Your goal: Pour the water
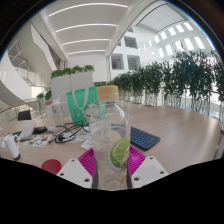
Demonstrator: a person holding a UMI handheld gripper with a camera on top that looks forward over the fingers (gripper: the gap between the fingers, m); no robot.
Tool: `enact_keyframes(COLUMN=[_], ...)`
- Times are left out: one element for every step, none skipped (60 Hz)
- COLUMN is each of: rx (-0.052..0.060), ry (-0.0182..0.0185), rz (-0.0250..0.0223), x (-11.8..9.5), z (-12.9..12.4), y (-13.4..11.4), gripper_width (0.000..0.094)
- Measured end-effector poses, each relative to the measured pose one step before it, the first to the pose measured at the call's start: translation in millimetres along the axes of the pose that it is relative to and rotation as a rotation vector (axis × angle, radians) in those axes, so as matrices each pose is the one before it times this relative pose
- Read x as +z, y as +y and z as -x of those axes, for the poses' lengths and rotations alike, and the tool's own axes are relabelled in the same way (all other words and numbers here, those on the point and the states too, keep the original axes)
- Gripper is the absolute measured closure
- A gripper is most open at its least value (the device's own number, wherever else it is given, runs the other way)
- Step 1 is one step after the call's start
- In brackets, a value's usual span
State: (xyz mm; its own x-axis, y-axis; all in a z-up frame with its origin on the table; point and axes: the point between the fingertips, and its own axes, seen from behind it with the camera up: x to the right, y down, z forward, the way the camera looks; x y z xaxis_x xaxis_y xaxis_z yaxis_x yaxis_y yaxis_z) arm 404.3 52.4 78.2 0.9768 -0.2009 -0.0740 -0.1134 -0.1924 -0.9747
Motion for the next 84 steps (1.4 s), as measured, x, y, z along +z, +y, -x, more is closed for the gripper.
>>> enact_keyframes(rx=[-0.0009, 0.0025, -0.0004, 0.0007, -0.0096, -0.0124, -0.0166, -0.0202, -0.0220, -0.0207, -0.0132, -0.0148, -0.0187, -0.0211, -0.0239, -0.0279, -0.0268, -0.0329, -0.0427, -0.0474, -0.0466, -0.0491, -0.0547, -0.0590, -0.0432, -0.0653, -0.0669, -0.0700, -0.0742, -0.0810, -0.0755, -0.0782, -0.0776, -0.0739, -0.0717, -0.0708, -0.0759, -0.0648, -0.0516, -0.0666, -0.0407, -0.0448, -0.0429, -0.0465, -0.0518, -0.0543, -0.0528, -0.0581, -0.0397, -0.0375, -0.0362, -0.0326, -0.0335, -0.0349, -0.0355, -0.0346, -0.0325, -0.0194, -0.0169, -0.0125, -0.0118, -0.0115, -0.0105, -0.0085, -0.0075, -0.0011, -0.0004, 0.0010, 0.0022, 0.0039, 0.0060, 0.0043, 0.0144, 0.0131, 0.0157, 0.0089, 0.0222, 0.0261, 0.0308, 0.0489, 0.0454, 0.0483, 0.0544, 0.0635], ry=[0.00334, 0.00308, 0.00098, -0.00092, 0.00956, 0.00863, 0.00767, 0.00504, 0.00220, 0.00106, -0.00240, 0.00029, 0.00315, 0.00034, 0.00053, 0.00179, -0.00256, 0.00061, 0.00209, 0.00775, 0.00057, -0.00091, -0.00052, -0.00042, -0.00790, 0.00030, -0.00125, -0.00034, 0.00051, -0.01364, 0.00866, -0.00197, -0.00328, -0.00253, -0.00494, -0.00752, -0.01903, -0.00667, -0.01043, -0.00663, -0.00571, 0.00017, 0.00155, 0.00341, 0.00364, 0.00448, 0.00592, -0.00539, 0.01445, -0.01391, 0.00114, 0.00090, 0.00267, 0.00417, 0.00355, 0.00074, -0.00482, 0.00060, -0.00604, -0.00063, -0.00115, -0.00069, -0.00020, 0.00366, -0.00876, 0.00007, 0.00116, -0.00003, -0.00143, -0.00174, -0.00050, -0.00117, -0.00135, -0.00019, -0.00033, -0.00422, 0.00136, 0.00129, 0.00182, 0.01785, 0.00058, 0.00266, 0.00273, 0.00289], rz=[0.01765, 0.01868, 0.01767, 0.00875, 0.00246, -0.00123, -0.00260, -0.00575, -0.00711, -0.00736, -0.00951, -0.01105, -0.01060, -0.01292, -0.01125, -0.01222, -0.01024, -0.00918, -0.01111, -0.01254, -0.00854, -0.00553, -0.00168, 0.00041, -0.00765, 0.00016, -0.00070, -0.00083, -0.00024, 0.00098, -0.00401, -0.00108, -0.00140, -0.00275, -0.00297, -0.00114, -0.00310, 0.00299, -0.00314, 0.01040, -0.00794, -0.00256, -0.00084, 0.00242, 0.00535, 0.00705, 0.00688, 0.00533, 0.00727, -0.01359, -0.00182, -0.00234, -0.00014, 0.00246, 0.00404, 0.00631, 0.00366, 0.00158, -0.00367, -0.00070, -0.00080, 0.00019, 0.00049, 0.00045, -0.00672, -0.00174, -0.00184, -0.00230, -0.00357, -0.00350, -0.00314, -0.00278, -0.00365, -0.00319, -0.00301, -0.00756, -0.00296, -0.00297, -0.00352, 0.00468, -0.00363, 0.00578, -0.00225, -0.00185], x=[0.84, 0.39, 0.21, -4.57, -1.81, -2.72, -2.44, -2.67, -2.38, -2.63, -3.90, -2.58, -1.42, -5.75, -3.27, -3.10, -1.19, 1.03, -2.31, 0.76, -3.07, -2.38, -2.09, -0.92, 7.36, -1.53, -0.84, -0.43, 2.76, -14.65, 10.01, 0.57, 0.34, 0.51, 0.36, 0.45, -7.86, -0.66, 4.36, -4.98, 4.19, 0.28, 1.64, 0.83, 0.73, 0.56, 0.77, -3.94, 4.49, 6.39, 0.51, 0.87, 0.20, 0.72, 0.72, 0.40, -8.31, 1.72, 7.85, 1.00, 0.22, 0.25, 0.24, -11.32, 11.20, 2.34, 0.64, 1.23, 0.85, 0.44, 1.19, -14.05, 9.33, 2.46, 1.50, -1.82, 1.06, 1.09, 1.10, -5.68, 1.52, 3.57, 1.44, 1.29], z=[1.02, 1.33, 1.95, -4.04, 3.25, 1.83, 2.34, 2.82, 4.34, 4.67, 2.98, 5.79, 4.74, 7.89, 7.03, 7.63, 0.55, 5.12, 7.06, 19.28, 8.81, 9.61, 10.44, 11.73, 9.30, 10.32, 11.56, 12.38, 15.29, -5.95, 20.97, 12.76, 11.98, 11.78, 11.10, 10.93, 0.89, 8.97, 9.36, 4.03, 5.96, 3.35, 2.51, 1.35, 0.72, -0.04, -1.05, -4.42, 2.68, -0.95, -0.82, -0.65, -1.34, -1.80, -2.05, -1.37, -4.35, -1.30, 0.01, -0.48, -0.37, -0.48, -0.83, -3.97, -0.93, 0.73, -0.63, -0.16, 0.10, -0.37, -0.26, -4.62, 1.22, 0.15, -0.03, -3.81, -0.23, -0.30, -0.70, 3.47, -0.62, -2.47, -2.26, -2.84], y=[-0.50, -0.34, -0.69, 1.27, -8.86, -8.68, -8.85, -10.40, -11.14, -12.36, -12.57, -13.90, -11.29, -11.32, -14.05, -13.82, -19.12, -19.57, -12.81, -1.76, -9.30, -9.67, -8.09, -7.84, -3.64, -7.41, -7.29, -7.52, -6.94, -14.69, -6.15, -7.86, -7.95, -8.70, -8.45, -7.77, -1.98, -7.95, -3.46, -9.29, -3.84, -5.78, -4.49, -3.29, -1.76, -1.51, -0.99, -0.45, -2.99, -2.06, -3.60, -2.48, -1.88, -1.02, -0.17, 0.15, 2.54, -2.44, -0.95, -1.36, -1.04, -0.94, -0.77, -0.26, -0.48, -1.00, -1.12, -0.88, -0.94, -1.04, -0.28, -0.72, -0.32, -0.04, -0.11, -0.61, -0.20, 0.01, 0.16, 1.43, 0.58, -1.43, 1.28, 2.26], gripper_width=[0.0562, 0.0562, 0.0599, 0.0598, 0.0597, 0.0598, 0.0598, 0.0598, 0.0598, 0.0599, 0.0598, 0.0598, 0.0599, 0.0599, 0.0600, 0.0598, 0.0600, 0.0599, 0.0599, 0.0599, 0.0599, 0.0599, 0.0599, 0.0599, 0.0600, 0.0600, 0.0601, 0.0599, 0.0600, 0.0599, 0.0599, 0.0599, 0.0599, 0.0600, 0.0601, 0.0602, 0.0603, 0.0602, 0.0603, 0.0599, 0.0600, 0.0601, 0.0603, 0.0600, 0.0598, 0.0599, 0.0599, 0.0601, 0.0601, 0.0601, 0.0600, 0.0599, 0.0599, 0.0599, 0.0599, 0.0600, 0.0600, 0.0600, 0.0600, 0.0600, 0.0600, 0.0599, 0.0600, 0.0599, 0.0599, 0.0599, 0.0599, 0.0598, 0.0599, 0.0599, 0.0599, 0.0599, 0.0598, 0.0599, 0.0597, 0.0600, 0.0599, 0.0598, 0.0598, 0.0599, 0.0600, 0.0598, 0.0599, 0.0599])
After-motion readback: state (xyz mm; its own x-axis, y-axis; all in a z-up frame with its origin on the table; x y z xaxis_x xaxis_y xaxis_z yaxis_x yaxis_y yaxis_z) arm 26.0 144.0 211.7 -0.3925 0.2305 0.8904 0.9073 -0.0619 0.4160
